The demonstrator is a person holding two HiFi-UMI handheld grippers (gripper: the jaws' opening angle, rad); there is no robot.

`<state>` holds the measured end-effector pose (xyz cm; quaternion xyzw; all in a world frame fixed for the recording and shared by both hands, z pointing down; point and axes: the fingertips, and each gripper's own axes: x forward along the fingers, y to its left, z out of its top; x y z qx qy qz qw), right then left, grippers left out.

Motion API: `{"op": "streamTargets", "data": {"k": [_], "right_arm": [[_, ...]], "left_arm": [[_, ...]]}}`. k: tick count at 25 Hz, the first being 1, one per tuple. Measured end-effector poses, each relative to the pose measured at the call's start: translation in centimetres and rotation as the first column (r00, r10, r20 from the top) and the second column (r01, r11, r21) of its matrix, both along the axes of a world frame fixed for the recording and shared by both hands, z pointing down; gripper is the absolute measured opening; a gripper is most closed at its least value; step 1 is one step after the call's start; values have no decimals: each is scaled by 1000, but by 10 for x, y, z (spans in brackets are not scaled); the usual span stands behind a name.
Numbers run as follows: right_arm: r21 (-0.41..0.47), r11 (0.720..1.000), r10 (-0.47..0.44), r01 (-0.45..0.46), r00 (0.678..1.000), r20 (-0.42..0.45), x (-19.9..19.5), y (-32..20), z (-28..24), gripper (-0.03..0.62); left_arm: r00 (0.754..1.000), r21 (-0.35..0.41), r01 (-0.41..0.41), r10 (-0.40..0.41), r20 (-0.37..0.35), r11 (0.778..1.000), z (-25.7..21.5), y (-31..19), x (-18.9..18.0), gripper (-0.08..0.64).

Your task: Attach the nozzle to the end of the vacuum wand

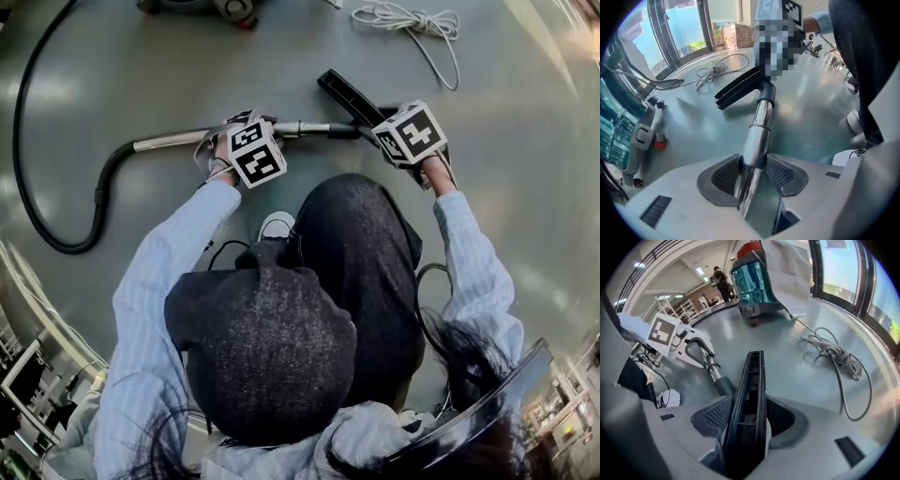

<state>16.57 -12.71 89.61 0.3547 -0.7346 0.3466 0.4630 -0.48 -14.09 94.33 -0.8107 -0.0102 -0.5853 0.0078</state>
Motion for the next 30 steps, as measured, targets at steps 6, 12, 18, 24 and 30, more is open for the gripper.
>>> {"op": "streamTargets", "data": {"k": [6,12,18,24,30], "right_arm": [[23,997,66,-68,994,82,-13,-11,-5,224],[52,993,101,-106,990,100,-16,-20,-9,210],[79,996,20,-29,995,101,-13,-8,-6,226],[30,1000,3,-6,995,100,1,12,0,256],[-2,998,-58,58,998,17,3,21,14,255]], "left_arm": [[1000,0,19,-19,7,1000,4,-2,1,184],[998,4,59,-59,-7,998,3,-9,1,186],[995,-1,78,-77,-56,997,7,-10,-1,187],[997,58,72,-73,1,996,12,-18,-23,193],[999,117,14,-18,33,993,19,-26,-38,192]]}}
